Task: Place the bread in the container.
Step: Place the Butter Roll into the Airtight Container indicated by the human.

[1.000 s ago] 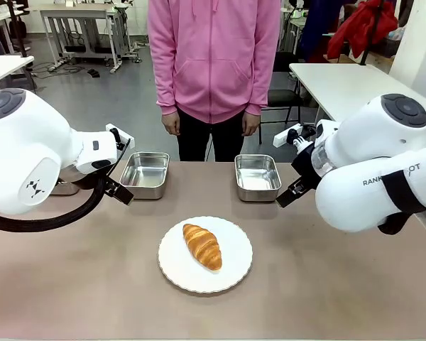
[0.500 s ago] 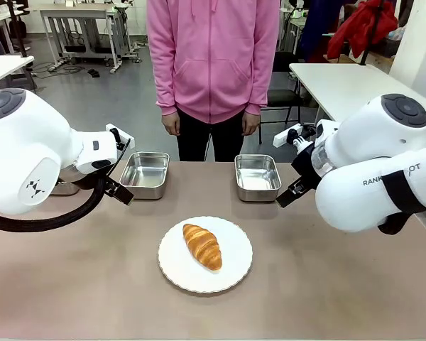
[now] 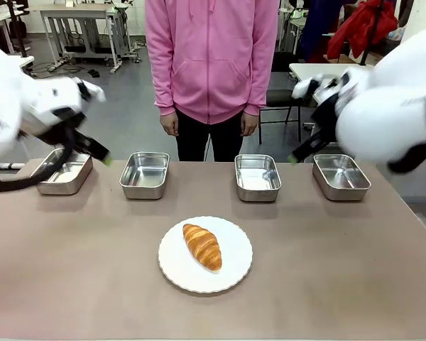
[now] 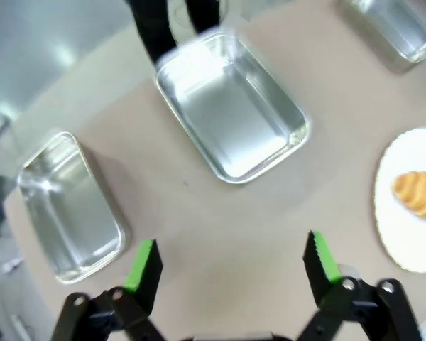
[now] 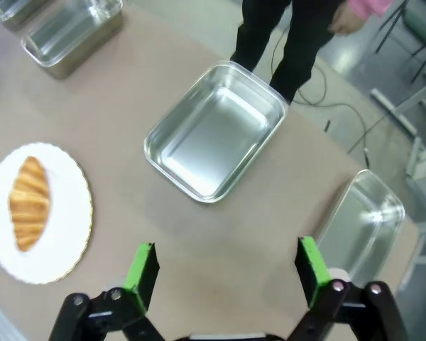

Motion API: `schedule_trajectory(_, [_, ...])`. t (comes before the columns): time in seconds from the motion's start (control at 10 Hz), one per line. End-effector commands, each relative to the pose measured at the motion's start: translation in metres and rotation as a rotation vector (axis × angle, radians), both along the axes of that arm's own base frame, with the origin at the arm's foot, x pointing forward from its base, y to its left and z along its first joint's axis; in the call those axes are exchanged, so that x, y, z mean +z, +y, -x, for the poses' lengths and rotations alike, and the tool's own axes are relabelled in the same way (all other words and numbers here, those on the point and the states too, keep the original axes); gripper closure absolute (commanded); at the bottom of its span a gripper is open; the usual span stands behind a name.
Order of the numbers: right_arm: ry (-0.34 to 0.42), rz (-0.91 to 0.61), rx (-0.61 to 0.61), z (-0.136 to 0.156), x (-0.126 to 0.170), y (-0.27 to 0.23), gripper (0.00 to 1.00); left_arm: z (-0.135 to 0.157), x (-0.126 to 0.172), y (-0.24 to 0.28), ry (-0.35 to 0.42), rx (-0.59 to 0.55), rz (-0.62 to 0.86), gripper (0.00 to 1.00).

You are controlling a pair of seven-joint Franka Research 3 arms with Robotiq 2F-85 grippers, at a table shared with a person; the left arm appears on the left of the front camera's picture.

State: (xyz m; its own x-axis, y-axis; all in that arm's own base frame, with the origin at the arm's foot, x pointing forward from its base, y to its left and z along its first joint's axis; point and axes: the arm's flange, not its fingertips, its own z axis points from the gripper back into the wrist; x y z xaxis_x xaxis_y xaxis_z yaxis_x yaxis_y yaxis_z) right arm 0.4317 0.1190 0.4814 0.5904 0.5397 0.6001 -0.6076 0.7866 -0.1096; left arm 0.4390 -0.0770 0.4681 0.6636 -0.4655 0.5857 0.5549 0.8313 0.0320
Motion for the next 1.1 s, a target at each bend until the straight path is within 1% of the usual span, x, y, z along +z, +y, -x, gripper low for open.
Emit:
schedule_trajectory(0.0, [-0.032,-0.095,0.102,-0.001,0.038,-0.06,0.0,-0.014,0.027,0.067,0.015,-0.145,0.058,0.0])
schedule_trajectory(0.1, [-0.063,-0.125,0.136,0.005,0.055,-0.095,0.0,-0.015,0.038,0.105,0.007,-0.151,0.055,0.0])
schedule_trajectory(0.2, [-0.1,-0.148,0.17,0.01,0.063,-0.126,0.0,-0.011,0.047,0.135,-0.009,-0.23,0.081,0.0])
schedule_trajectory(0.3, [-0.139,-0.169,0.191,0.012,0.066,-0.157,0.0,-0.006,0.053,0.165,-0.044,-0.356,0.124,0.0])
schedule_trajectory(0.4, [-0.164,-0.174,0.213,0.015,0.062,-0.181,0.0,-0.003,0.055,0.19,-0.109,-0.434,0.161,0.0])
schedule_trajectory(0.5, [-0.18,-0.189,0.244,0.019,0.054,-0.201,0.0,-0.001,0.049,0.21,-0.151,-0.454,0.177,0.0])
schedule_trajectory(0.6, [-0.202,-0.234,0.25,0.02,0.05,-0.211,0.0,-0.004,0.046,0.221,-0.147,-0.421,0.203,0.0])
schedule_trajectory(0.7, [-0.192,-0.233,0.275,0.023,0.047,-0.205,0.0,-0.005,0.045,0.216,-0.124,-0.4,0.143,0.0])
schedule_trajectory(0.8, [-0.184,-0.184,0.204,0.028,0.059,-0.209,0.0,0.015,0.055,0.215,-0.161,-0.415,0.16,0.0])
schedule_trajectory(1.0, [-0.184,-0.184,0.204,0.028,0.059,-0.209,0.0,0.015,0.055,0.215,-0.161,-0.415,0.16,0.0])
